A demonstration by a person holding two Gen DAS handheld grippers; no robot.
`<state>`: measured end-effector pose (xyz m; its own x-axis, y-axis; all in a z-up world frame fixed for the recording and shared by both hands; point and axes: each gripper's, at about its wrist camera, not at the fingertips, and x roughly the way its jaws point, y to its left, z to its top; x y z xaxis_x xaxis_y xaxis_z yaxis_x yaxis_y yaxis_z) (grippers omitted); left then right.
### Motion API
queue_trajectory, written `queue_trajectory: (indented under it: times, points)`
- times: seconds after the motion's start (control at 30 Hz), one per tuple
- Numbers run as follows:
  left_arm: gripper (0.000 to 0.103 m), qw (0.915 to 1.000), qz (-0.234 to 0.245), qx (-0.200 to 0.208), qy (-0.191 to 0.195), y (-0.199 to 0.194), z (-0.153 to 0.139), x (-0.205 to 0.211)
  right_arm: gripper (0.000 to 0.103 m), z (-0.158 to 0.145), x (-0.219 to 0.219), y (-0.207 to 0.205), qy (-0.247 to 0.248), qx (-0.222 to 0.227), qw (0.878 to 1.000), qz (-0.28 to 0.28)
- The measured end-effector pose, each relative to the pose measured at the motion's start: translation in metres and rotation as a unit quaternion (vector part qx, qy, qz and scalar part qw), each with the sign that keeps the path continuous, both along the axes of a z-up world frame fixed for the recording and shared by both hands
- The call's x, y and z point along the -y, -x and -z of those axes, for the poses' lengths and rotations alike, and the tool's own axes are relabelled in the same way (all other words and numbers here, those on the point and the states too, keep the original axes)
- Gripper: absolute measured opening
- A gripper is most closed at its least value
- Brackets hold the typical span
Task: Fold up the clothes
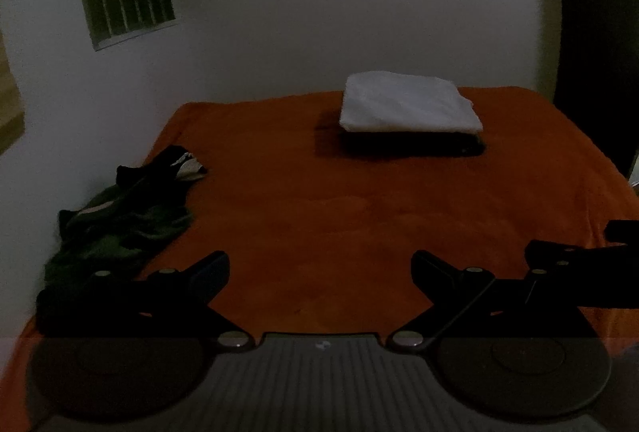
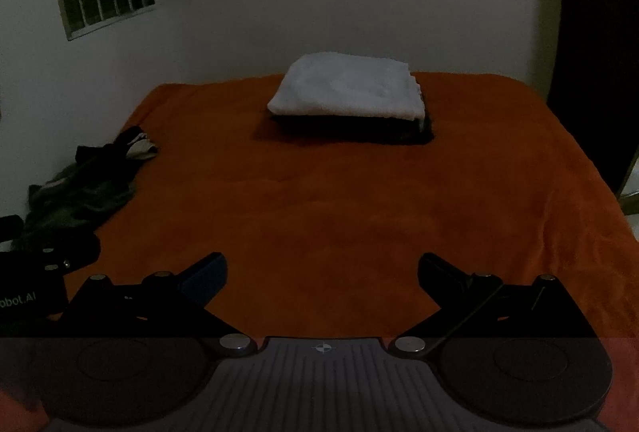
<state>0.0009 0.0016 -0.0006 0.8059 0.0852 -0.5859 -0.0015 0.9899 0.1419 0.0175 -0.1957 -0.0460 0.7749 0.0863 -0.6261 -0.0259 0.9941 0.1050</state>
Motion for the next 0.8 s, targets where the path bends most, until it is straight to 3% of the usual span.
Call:
queue_trajectory:
  times: [0.1, 0.27, 0.37, 0.47, 0.8]
  points:
    - [0.103, 1.0, 0.003, 0.0, 0.006, -0.006, 0.004, -0.006, 0.103, 0.002, -0.007, -0.002, -0.008, -0.012, 1.0, 0.002]
    - [0.103, 0.9997, -0.003, -0.015, -0.021, -0.035, 0.019, 0.004, 0.103, 0.01, -0.015, -0.029, -0.014, -0.037, 0.999, 0.002]
    - [0.103, 0.9999, -0.004, -0.014, -0.007, -0.044, 0.029, 0.021, 0.103, 0.017, -0.01, -0.05, -0.019, -0.023, 0.999, 0.016]
    - [0.103, 0.9993, 0.001, -0.026, 0.025, -0.056, 0.045, -0.011, 0.103, 0.024, -0.013, -0.05, -0.01, -0.012, 1.0, 0.026]
    - [0.103, 0.9983, -0.024, -0.039, 0.037, -0.082, 0.082, -0.022, 0.103, 0.051, -0.006, -0.065, -0.031, -0.032, 0.999, 0.019]
